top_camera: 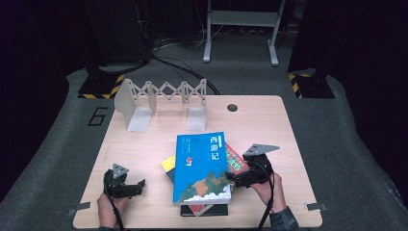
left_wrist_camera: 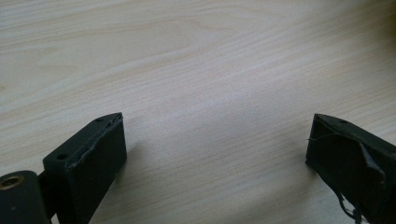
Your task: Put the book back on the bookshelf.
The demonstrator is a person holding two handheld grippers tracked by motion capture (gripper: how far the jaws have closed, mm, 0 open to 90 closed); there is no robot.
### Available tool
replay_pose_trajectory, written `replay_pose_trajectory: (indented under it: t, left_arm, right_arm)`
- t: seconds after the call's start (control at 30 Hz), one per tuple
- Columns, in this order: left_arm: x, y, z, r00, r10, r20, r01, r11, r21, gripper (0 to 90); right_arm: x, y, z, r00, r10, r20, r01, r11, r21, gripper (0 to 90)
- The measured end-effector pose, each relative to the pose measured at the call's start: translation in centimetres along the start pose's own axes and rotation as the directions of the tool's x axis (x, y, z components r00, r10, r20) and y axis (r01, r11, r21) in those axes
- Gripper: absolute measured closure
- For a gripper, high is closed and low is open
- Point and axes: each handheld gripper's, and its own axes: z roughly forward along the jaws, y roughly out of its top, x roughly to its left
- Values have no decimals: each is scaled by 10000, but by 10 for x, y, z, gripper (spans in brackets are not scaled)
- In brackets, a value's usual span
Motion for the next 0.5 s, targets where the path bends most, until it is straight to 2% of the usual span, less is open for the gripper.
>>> replay_pose_trajectory:
  t: [0.13,0.3,0.43,0.5]
  left_arm:
    - [0,0,0,10000,8,-1,-8,10000,8,49]
    - [0,0,0,10000,-5,-17,5,10000,-42,53]
    - [0,0,0,10000,-5,-15,5,10000,-41,53]
    - [0,0,0,10000,-5,2,5,10000,-26,53]
  right_arm:
    - [8,2,12,9998,67,-195,-61,9996,288,27]
    - [14,1,25,9989,-86,-451,118,9975,704,58]
    - [14,1,28,9978,88,-656,-39,9972,750,77]
    - [14,1,30,9958,354,-842,-288,9965,789,102]
